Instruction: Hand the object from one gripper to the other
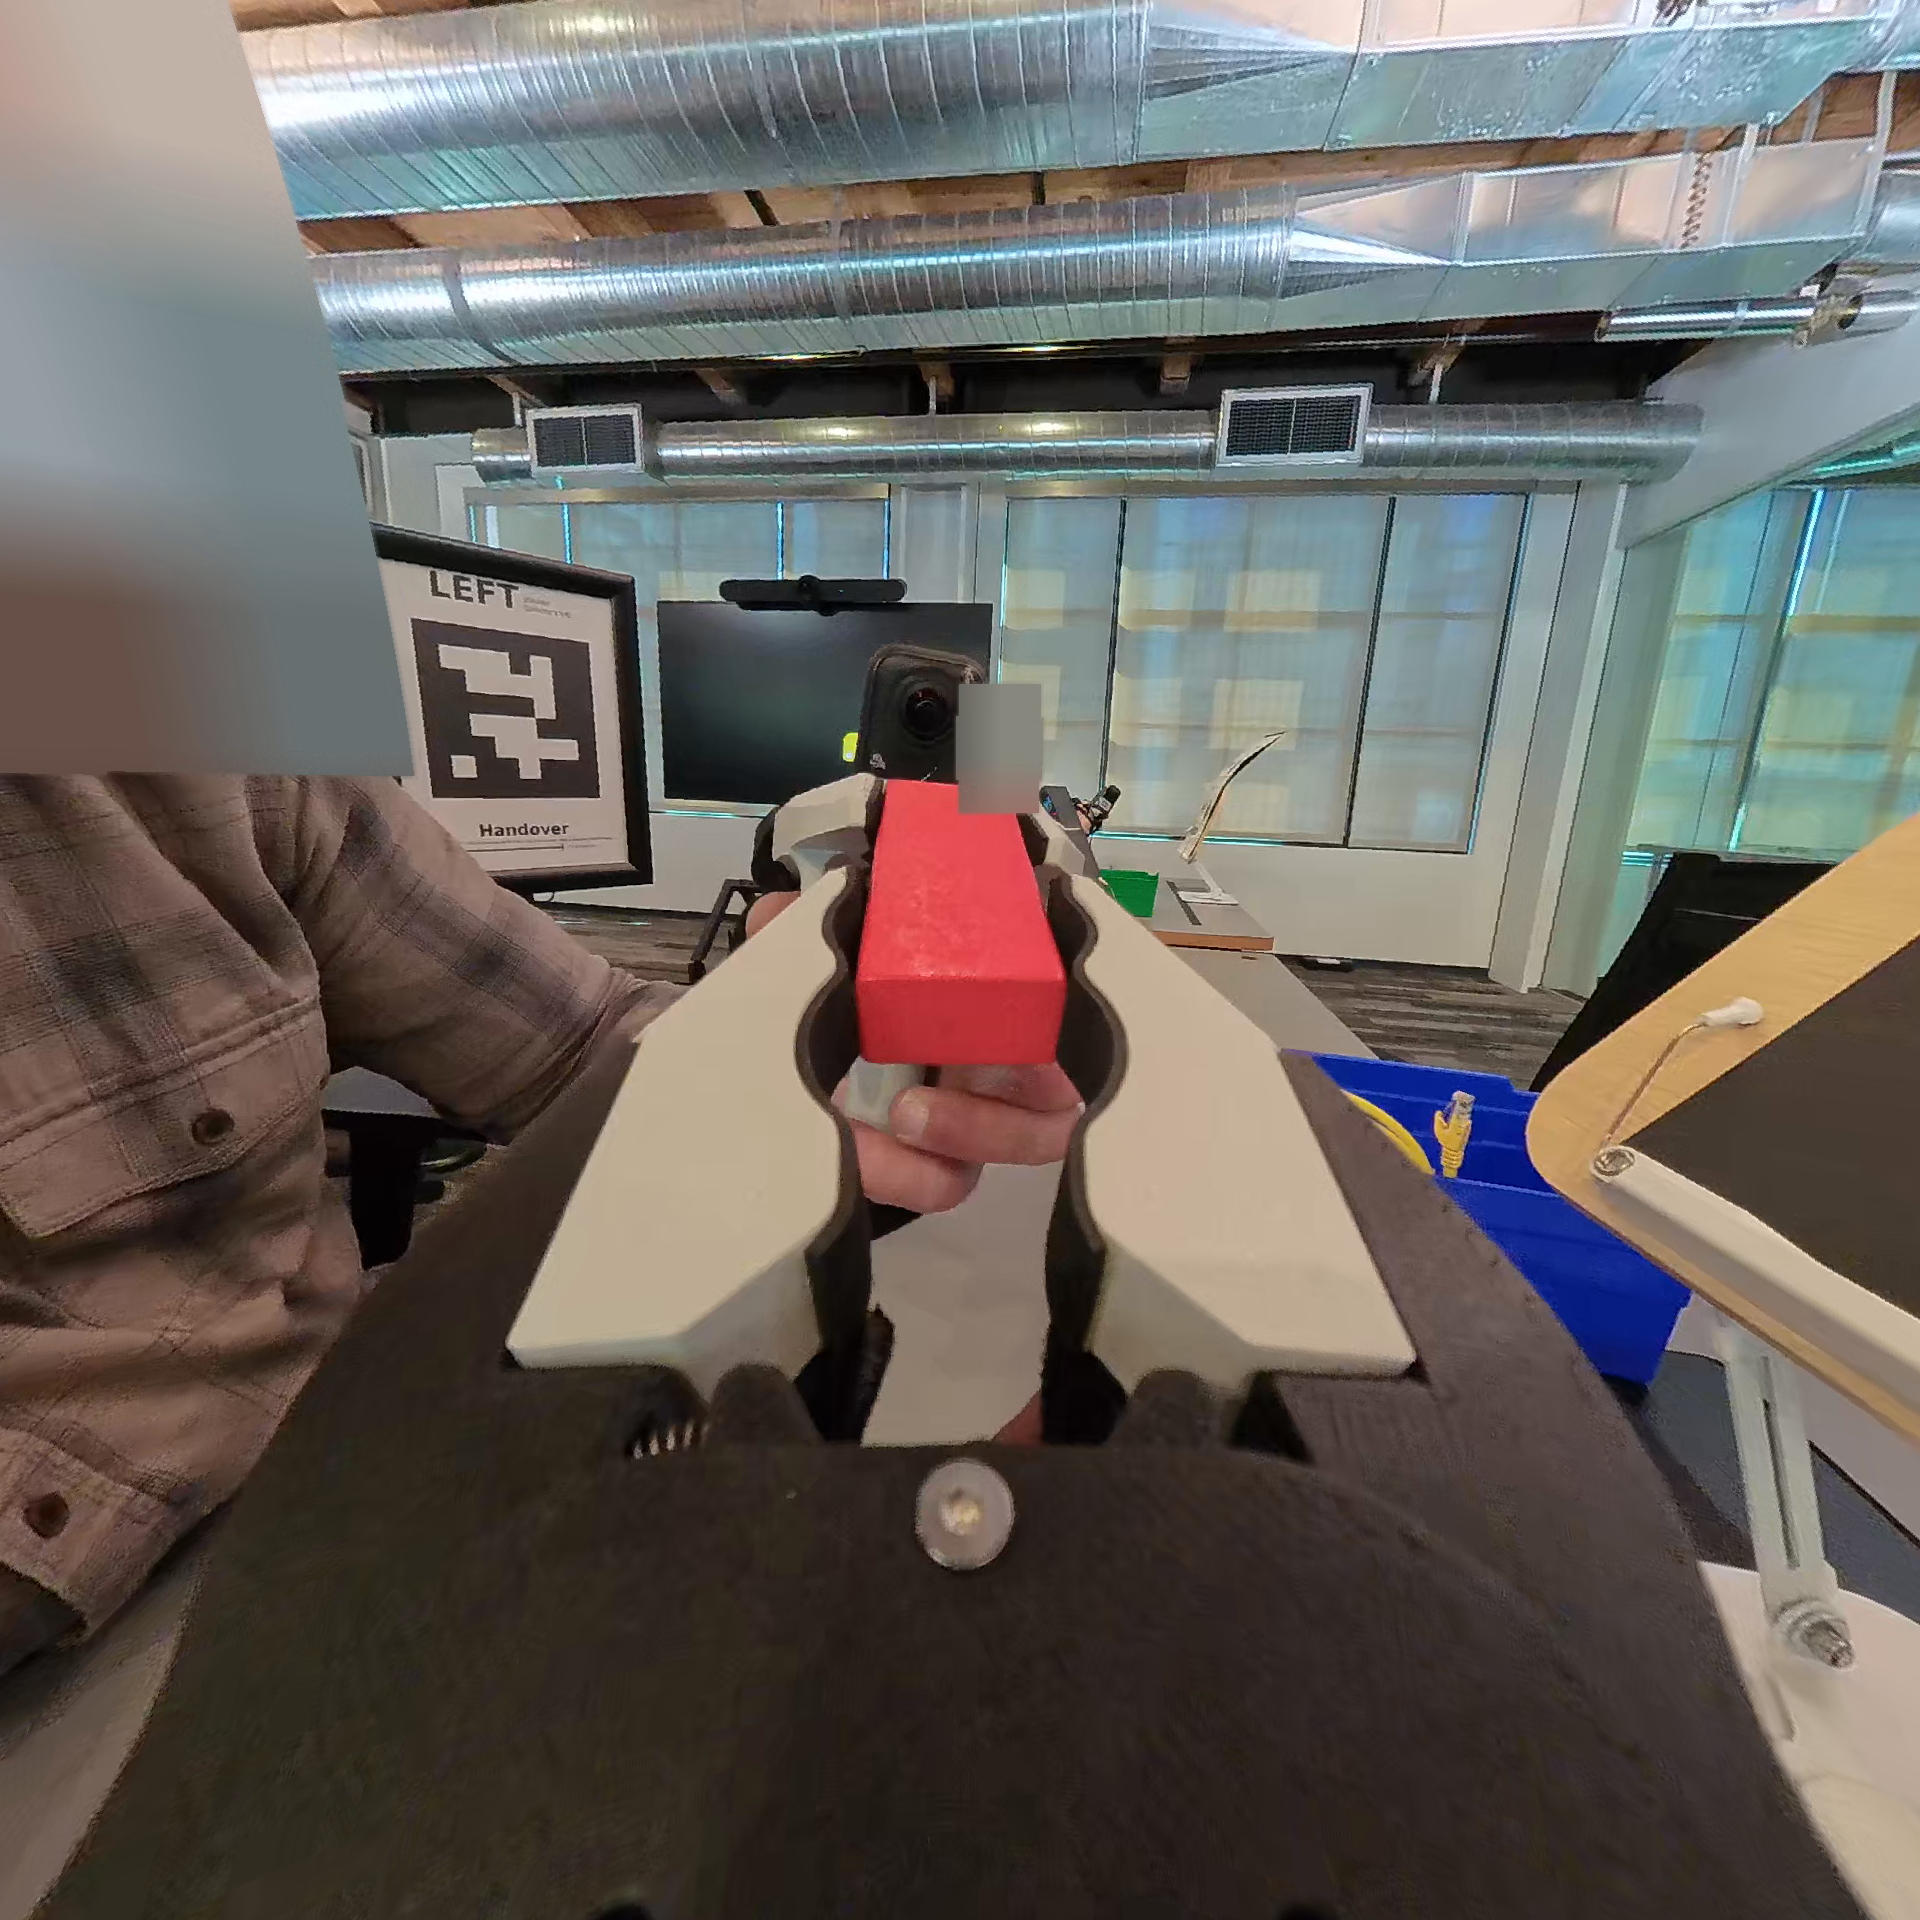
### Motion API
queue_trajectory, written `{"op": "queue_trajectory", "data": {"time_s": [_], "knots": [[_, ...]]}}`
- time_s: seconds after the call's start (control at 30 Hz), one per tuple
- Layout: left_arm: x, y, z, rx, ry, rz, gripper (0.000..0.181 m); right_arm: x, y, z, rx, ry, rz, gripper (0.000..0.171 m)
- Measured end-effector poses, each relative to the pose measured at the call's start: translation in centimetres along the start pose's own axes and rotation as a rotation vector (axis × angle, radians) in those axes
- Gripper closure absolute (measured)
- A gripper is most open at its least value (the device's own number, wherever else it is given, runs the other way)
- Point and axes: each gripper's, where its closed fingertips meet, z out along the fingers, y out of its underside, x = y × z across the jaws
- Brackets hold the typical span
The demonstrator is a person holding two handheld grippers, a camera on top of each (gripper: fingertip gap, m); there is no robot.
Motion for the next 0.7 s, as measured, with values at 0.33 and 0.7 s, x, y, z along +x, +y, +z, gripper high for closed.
{"op": "queue_trajectory", "data": {"time_s": [0.33,0.7], "knots": [[-0.5,0.2,-0.6,-0.227,0.011,0.196,0.147,1.1,0.0,-0.9,-0.102,0.097,-0.115,0.126],[1.7,1.5,-4.3,-0.772,0.54,0.163,0.147,-3.0,4.3,1.1,-0.728,0.084,-0.93,0.093]]}}
